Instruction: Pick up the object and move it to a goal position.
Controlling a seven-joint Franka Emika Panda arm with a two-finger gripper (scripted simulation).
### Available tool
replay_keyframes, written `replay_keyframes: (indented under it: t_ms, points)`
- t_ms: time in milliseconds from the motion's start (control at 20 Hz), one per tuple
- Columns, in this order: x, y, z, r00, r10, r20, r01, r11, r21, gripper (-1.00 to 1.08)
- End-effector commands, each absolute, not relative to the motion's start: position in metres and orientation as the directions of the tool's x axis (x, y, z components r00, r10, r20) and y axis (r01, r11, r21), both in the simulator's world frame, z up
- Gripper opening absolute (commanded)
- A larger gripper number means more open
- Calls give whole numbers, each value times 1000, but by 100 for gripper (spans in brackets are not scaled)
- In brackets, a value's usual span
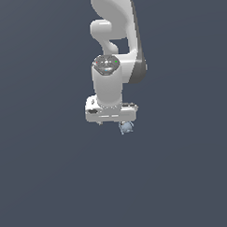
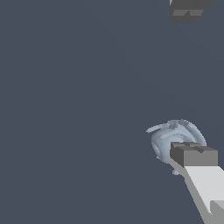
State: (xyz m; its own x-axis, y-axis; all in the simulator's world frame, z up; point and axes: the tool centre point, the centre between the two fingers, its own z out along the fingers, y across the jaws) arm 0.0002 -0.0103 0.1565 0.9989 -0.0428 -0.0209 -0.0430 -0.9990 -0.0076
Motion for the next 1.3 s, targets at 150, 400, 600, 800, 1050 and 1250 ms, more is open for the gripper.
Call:
replay_keyframes:
  t_ms: [150, 400, 600, 800, 1050, 1250]
  points:
    - [-2, -16, 154, 999, -45, -28, -45, -999, -3, 100]
    - [-12, -39, 145, 997, -53, -59, -53, -999, 13, 100]
    - [-12, -39, 145, 997, -53, -60, -53, -999, 13, 100]
    - [-14, -34, 141, 998, -33, -57, -32, -999, 12, 100]
    - [-20, -16, 131, 998, 34, -48, 34, -999, 10, 100]
    - [-29, 8, 119, 992, 120, -35, 121, -993, 7, 100]
